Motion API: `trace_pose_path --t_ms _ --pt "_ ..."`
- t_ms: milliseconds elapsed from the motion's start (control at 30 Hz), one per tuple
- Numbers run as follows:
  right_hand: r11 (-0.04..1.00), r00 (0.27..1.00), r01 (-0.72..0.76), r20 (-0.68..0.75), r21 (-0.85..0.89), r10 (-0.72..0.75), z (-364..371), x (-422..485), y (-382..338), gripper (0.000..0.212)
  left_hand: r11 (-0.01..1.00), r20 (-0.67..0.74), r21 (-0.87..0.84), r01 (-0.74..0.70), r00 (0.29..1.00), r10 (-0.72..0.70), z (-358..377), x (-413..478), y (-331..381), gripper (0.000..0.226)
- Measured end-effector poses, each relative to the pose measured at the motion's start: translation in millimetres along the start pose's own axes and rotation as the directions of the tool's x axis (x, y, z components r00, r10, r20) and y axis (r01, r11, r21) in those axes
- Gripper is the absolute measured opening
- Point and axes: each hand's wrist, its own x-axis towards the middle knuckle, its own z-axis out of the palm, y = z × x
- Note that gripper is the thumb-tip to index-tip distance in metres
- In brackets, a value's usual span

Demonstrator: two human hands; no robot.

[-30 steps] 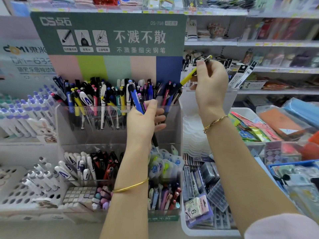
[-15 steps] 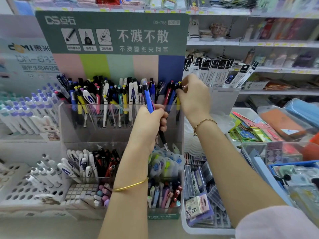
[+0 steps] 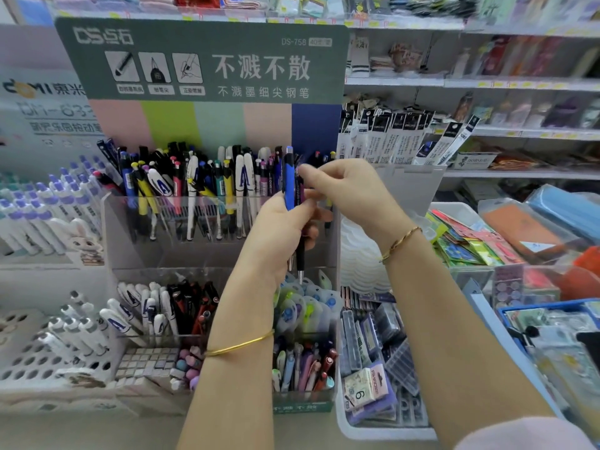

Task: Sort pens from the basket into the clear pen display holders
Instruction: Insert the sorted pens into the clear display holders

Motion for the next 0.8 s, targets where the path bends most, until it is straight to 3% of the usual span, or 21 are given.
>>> trace_pose_path --t_ms 100,200,267,367,467,600,733,800 --pt "0.997 0.989 -0.025 0.145 0.068 0.015 -5.2 -3.7 -4.6 0.019 1.000 0.020 -0.017 0.015 1.000 -0.015 1.7 -3.0 0.1 0.013" --pt "0.993 0.986 -0.016 0.166 0.119 -0.004 -9.0 -3.4 -7.6 0.003 0.999 0.005 -0.049 0.000 1.000 0.000 1.0 -2.6 1.9 0.019" --pt "0.977 0.998 0.002 0.055 0.212 -0.014 -7.9 0.2 -9.0 0.006 1.000 -0.045 -0.031 -0.003 0.999 0.001 -1.0 -0.2 2.1 0.024" --pt "0.946 0.964 0.048 -0.262 0.320 0.040 -7.8 11.6 -8.2 0.009 0.999 -0.183 0.047 0.006 0.983 0.003 -4.8 3.7 0.3 0.020" --pt "0.972 0.867 0.137 -0.498 0.189 -0.025 -7.7 22.4 -5.8 0.017 0.997 -0.242 0.082 -0.013 0.970 0.032 -7.3 5.3 0.5 0.017" --pt "0.982 0.800 0.186 -0.583 0.018 -0.141 -4.2 26.3 -4.4 0.011 0.999 -0.202 0.024 -0.021 0.979 0.026 -8.4 3.9 4.1 0.014" --pt "0.965 0.712 0.261 -0.673 -0.011 -0.200 -2.7 23.5 -5.6 0.009 1.000 -0.164 0.013 -0.005 0.986 0.008 -8.7 3.7 3.2 0.009" --pt "0.968 0.733 0.234 -0.638 -0.086 -0.234 -3.5 24.7 -4.7 0.008 0.999 -0.167 0.034 0.007 0.986 -0.001 -8.9 4.0 4.2 0.005"
